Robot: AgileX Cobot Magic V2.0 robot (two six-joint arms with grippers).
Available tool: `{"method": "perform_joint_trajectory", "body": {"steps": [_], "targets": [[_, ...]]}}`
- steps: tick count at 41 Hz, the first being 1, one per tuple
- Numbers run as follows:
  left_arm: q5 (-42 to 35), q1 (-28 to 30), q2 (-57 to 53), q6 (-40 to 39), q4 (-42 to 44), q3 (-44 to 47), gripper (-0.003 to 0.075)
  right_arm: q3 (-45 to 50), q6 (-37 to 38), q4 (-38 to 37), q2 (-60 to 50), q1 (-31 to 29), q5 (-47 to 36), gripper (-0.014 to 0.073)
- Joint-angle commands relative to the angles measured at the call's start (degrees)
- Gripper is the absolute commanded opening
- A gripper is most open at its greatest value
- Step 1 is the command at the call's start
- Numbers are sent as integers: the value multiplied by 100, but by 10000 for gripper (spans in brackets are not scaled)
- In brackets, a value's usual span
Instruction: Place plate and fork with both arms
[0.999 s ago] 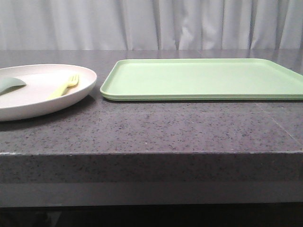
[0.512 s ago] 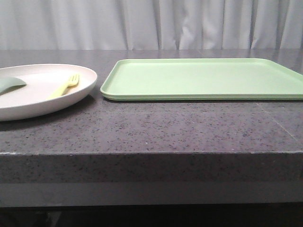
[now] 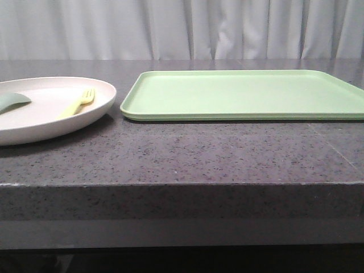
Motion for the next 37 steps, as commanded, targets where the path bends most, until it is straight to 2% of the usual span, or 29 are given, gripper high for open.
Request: {"method": "perform_joint_trajectory", "body": {"steps": [1,10,16,21,28,37], "targets": [[-196,-38,261,-30,6,-483,642,-221,-12,-61,46,-16,-486,603],[1651,-38,1673,-30,6,-2032,642,-221,-12,-61,46,-16,-486,603],[3405,-38,2856,-30,6,-3247,642,-221,-12,-61,46,-16,-486,603],[4438,-38,3657,-30,41,-4005,642,-221,-12,-61,46,-16,-486,603],[5042,-38,4461,-30,228,-4599,641,-221,-12,-61,46,-16,-486,603],[5051,-38,5189,-30,230,-4703,642,-221,-12,-61,46,-16,-486,603]]}}
